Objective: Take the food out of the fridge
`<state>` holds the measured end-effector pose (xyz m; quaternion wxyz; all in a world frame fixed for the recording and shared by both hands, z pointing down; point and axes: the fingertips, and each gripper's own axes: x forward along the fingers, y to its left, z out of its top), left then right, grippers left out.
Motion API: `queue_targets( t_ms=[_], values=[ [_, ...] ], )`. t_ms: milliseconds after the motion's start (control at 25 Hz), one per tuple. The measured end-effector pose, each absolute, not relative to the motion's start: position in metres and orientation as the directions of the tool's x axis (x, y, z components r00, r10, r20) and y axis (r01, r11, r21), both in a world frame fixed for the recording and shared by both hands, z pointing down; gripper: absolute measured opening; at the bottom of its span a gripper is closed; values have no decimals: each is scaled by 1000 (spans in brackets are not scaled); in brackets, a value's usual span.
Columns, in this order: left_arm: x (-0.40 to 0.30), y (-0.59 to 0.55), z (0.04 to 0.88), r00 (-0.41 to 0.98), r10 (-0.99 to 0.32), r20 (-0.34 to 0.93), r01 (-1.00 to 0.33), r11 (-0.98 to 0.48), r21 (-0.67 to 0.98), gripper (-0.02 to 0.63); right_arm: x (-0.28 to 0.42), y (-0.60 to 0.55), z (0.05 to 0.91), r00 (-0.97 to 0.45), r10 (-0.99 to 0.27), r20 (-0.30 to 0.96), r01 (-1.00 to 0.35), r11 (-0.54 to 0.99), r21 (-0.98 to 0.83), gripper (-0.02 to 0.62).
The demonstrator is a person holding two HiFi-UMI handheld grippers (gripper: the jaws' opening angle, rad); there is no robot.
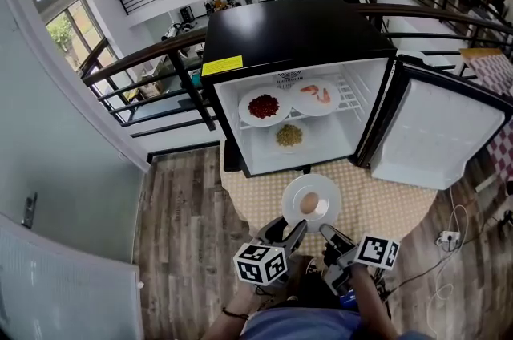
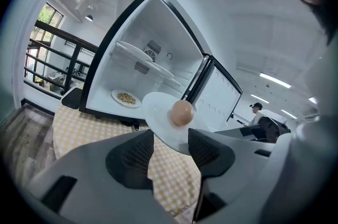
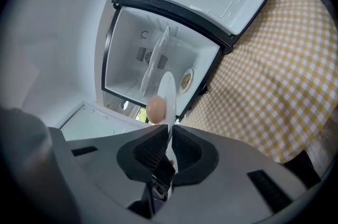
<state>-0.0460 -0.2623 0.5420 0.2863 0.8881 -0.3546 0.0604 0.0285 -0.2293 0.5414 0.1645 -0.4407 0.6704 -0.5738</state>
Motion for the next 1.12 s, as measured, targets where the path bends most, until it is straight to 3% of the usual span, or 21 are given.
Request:
queue_targets(
  t_ms=[1120],
  values=[
    [-97, -180, 508, 739, -622, 260, -661, -592, 461, 213, -20, -153, 511, -597, -762, 250, -399, 12, -917, 31]
  ],
)
